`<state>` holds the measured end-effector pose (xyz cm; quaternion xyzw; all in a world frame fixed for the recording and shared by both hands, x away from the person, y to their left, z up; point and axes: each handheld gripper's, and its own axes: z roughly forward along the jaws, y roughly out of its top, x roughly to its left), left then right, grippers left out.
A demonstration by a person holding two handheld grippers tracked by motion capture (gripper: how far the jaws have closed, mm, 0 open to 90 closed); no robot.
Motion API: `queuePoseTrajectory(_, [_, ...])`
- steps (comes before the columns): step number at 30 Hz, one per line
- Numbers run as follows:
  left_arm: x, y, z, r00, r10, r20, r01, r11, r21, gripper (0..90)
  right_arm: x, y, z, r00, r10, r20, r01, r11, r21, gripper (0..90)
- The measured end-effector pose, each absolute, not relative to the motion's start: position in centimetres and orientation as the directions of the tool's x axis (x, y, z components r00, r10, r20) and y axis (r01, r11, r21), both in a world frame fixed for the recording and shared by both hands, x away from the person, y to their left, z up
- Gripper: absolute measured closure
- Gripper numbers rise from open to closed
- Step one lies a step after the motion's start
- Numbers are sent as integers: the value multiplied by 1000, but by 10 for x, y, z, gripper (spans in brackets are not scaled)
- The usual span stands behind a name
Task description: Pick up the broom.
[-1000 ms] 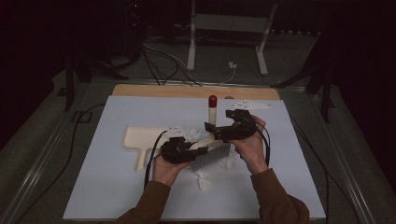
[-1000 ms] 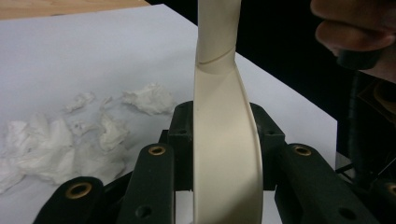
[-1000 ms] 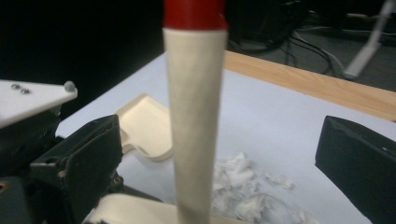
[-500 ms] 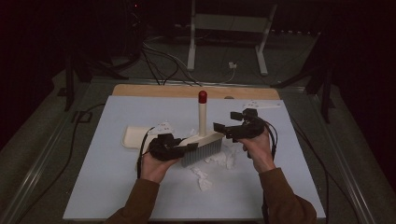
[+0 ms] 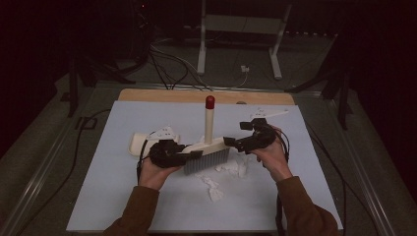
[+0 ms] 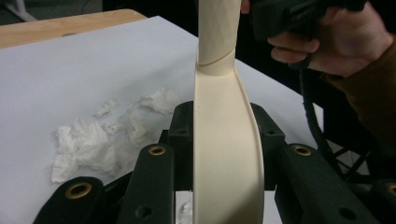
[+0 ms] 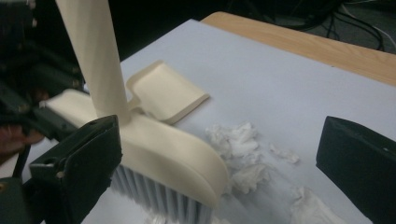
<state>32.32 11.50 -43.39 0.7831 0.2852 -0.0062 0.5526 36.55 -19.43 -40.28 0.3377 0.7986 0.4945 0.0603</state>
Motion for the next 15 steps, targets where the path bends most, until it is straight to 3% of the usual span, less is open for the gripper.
queuePoseTrajectory(15, [324, 127, -432, 866, 357, -350, 444, -227, 867, 692, 359, -176, -404, -843, 495, 208, 436, 405, 804, 11])
